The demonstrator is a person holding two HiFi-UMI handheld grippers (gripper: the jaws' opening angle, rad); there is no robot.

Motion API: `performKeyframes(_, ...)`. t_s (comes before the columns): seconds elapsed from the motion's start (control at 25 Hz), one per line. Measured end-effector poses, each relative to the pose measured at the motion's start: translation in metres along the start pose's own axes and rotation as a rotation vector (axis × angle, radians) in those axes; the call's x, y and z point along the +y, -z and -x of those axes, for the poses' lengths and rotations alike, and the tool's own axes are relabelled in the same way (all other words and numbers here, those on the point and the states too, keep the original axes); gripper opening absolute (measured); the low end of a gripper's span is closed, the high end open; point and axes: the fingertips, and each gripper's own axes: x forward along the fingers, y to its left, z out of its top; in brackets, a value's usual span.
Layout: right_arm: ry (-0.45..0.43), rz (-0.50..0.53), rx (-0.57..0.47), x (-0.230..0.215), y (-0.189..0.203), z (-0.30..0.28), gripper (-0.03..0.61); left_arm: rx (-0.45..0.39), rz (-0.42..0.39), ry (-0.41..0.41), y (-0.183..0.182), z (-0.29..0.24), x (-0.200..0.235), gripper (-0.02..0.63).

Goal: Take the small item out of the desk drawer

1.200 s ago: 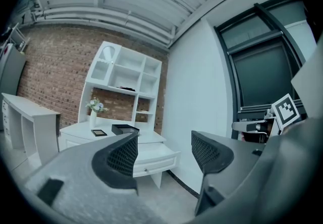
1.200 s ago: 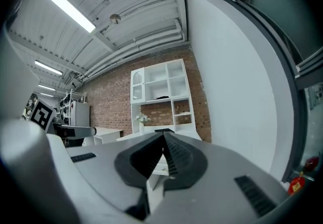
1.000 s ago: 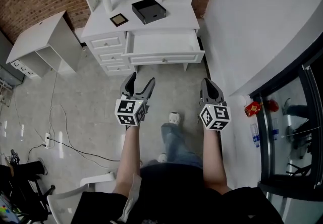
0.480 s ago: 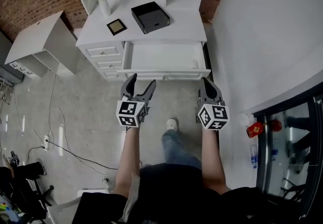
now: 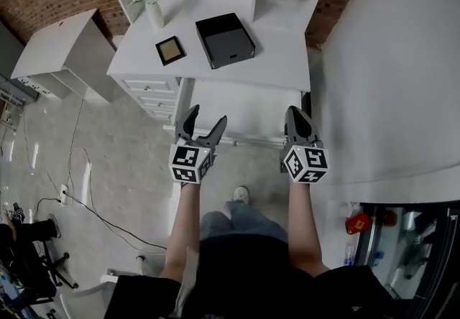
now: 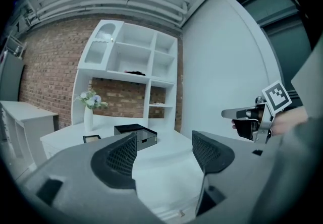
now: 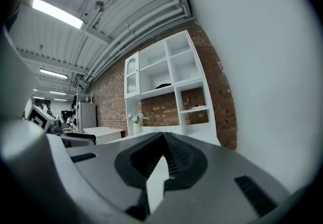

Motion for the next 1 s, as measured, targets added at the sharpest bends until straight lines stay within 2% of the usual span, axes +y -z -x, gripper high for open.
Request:
performKeyframes(0.28, -0.018, -0.009, 0.028, -0.015, 0.003, -0.056, -0.002, 0.027, -0.001, 0.012, 0.001, -0.051, 0.014, 0.313)
performKeyframes(0.56, 0.014, -0.003, 0.041, -0.031, -0.001, -0.082, -0.002, 0.063, -0.007, 0.054, -0.002, -0.093, 0.021, 0.313)
performKeyframes(0.76, 0.073, 0.011, 0.059, -0.055, 0.003, -0.083, -0.002, 0.104, -0.034, 0.135, 0.004, -0.127, 0.007, 0.313)
performKeyframes(1.0, 0.200, -0.004, 0.077, -0.109, 0.013, -0.060, -0.002, 0.176, -0.076, 0.287, 0.026, -0.173, -0.042, 0.313)
